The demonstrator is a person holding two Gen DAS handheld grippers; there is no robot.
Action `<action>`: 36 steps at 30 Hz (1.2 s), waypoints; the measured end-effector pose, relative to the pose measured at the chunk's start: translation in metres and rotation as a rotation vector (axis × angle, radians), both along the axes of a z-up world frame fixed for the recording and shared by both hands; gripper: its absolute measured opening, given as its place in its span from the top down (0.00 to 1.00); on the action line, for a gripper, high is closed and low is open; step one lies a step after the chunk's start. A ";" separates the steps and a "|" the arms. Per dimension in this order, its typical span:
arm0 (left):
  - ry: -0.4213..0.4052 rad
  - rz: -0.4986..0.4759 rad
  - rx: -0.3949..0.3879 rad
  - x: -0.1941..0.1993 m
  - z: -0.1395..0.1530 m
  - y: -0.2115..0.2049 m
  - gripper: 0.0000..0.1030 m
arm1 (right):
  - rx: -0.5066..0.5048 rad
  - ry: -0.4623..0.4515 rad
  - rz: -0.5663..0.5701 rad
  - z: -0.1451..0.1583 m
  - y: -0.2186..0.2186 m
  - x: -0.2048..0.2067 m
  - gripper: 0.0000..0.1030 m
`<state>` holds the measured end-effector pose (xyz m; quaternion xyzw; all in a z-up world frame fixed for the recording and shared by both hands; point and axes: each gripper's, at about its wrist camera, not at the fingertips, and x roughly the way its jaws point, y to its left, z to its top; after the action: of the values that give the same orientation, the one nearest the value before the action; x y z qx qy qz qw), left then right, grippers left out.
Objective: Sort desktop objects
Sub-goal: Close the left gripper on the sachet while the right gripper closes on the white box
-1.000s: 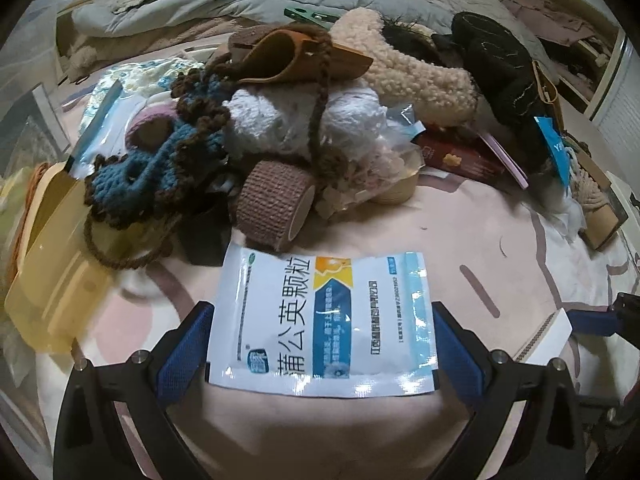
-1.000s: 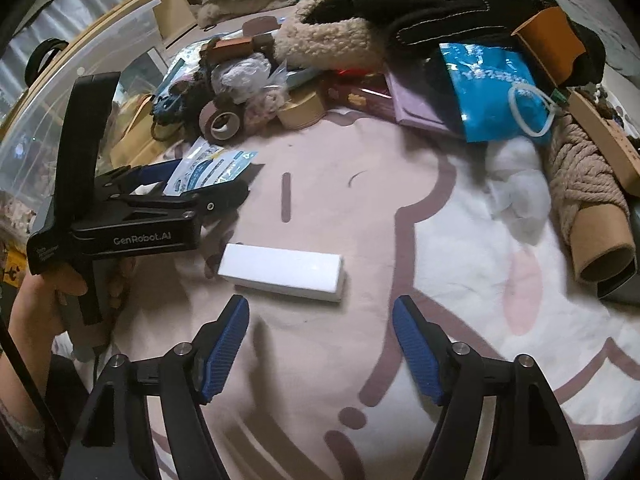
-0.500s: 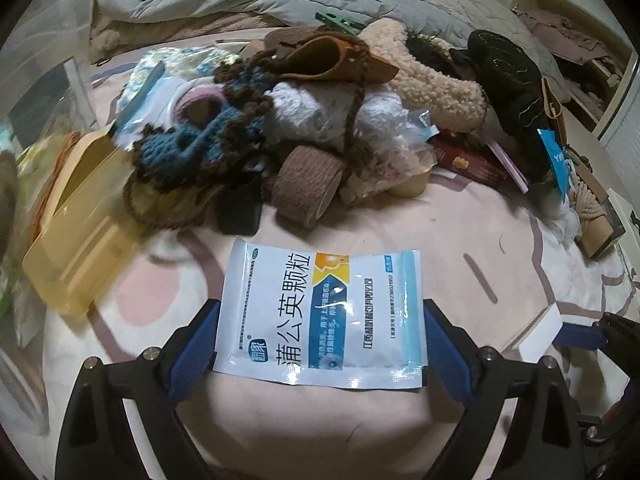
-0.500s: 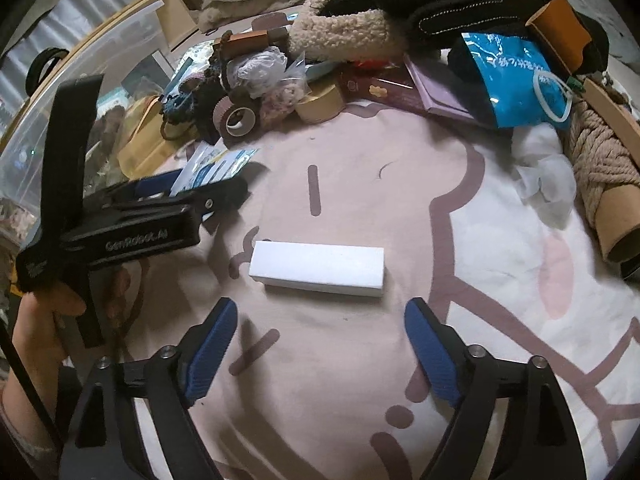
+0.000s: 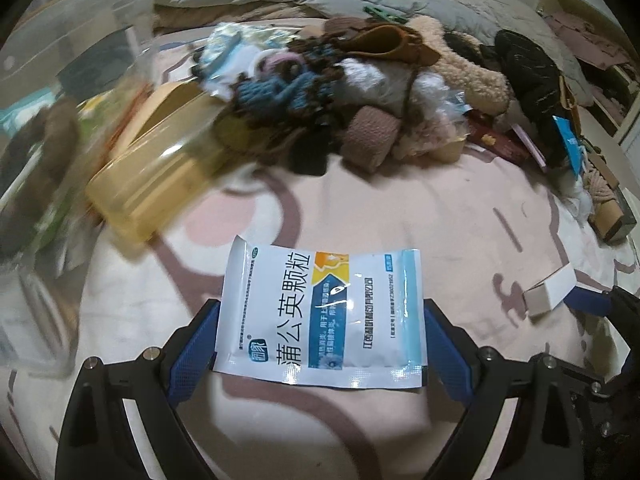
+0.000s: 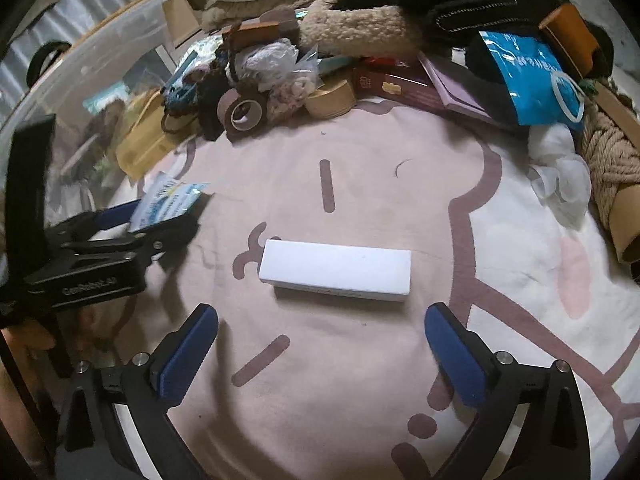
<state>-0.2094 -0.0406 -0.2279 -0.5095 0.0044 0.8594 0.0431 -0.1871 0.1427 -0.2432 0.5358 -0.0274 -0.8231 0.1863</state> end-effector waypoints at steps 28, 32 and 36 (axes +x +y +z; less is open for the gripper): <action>0.053 0.017 -0.020 0.032 -0.001 -0.002 0.00 | -0.045 0.132 -0.126 0.005 0.020 0.008 0.00; 0.052 0.020 -0.032 0.033 0.000 -0.001 0.00 | -0.044 0.152 -0.108 0.009 0.009 0.007 0.00; 0.046 0.022 -0.026 0.033 0.001 -0.001 0.00 | -0.044 0.169 -0.114 0.011 0.000 0.007 0.12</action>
<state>-0.1764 -0.0413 -0.2267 -0.4899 0.0111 0.8713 0.0269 -0.1802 0.1424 -0.2320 0.4576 -0.0602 -0.8739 0.1527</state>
